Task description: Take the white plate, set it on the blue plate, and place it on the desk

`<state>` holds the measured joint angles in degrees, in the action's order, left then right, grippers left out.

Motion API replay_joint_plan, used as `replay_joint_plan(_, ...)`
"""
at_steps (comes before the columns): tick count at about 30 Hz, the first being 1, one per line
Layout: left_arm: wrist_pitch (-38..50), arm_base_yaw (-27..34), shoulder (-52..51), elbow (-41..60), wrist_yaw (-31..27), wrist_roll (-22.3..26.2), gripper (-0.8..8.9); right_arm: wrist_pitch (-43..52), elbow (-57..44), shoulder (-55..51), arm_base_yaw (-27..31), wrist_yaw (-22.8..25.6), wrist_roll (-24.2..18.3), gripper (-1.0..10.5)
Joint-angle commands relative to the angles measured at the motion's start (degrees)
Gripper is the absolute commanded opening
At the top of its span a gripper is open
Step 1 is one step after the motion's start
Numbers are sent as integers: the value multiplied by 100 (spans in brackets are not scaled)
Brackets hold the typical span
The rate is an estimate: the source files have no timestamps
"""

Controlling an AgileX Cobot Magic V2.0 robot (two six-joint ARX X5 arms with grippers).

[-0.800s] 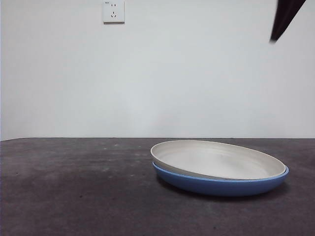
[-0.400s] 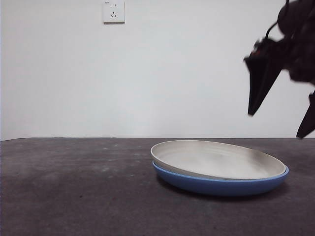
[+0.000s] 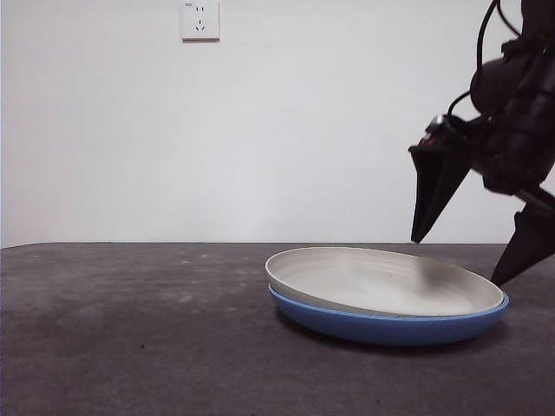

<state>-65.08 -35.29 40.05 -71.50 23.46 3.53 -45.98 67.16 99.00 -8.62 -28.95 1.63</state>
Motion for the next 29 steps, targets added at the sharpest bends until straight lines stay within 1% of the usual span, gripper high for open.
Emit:
replay_joint_plan(1,39,-35,33,-50,-17,-24,563,74,105,208,-26,-24,-81,572)
replay_joint_plan(5,39,-35,33,-50,-20,-90,562,125,105,343,-26,-28,-81,556)
replay_joint_plan(8,42,-35,33,-50,-20,-107,562,162,105,409,-26,-111,-90,495)
replay_joint_plan(12,39,-35,33,-50,-20,-109,563,208,105,439,-26,-107,-87,413)
replay_joint_plan(17,39,-35,33,-50,-20,-125,562,221,105,444,-24,-103,-81,270)
replay_joint_plan(20,37,-35,33,-50,-20,-125,563,203,105,450,-24,-92,-52,222)
replay_joint_plan(26,37,-35,33,-50,-20,-127,562,136,105,463,-9,98,-11,216)
replay_joint_plan(29,35,-35,33,-50,-17,-127,563,83,105,505,20,92,-9,213)
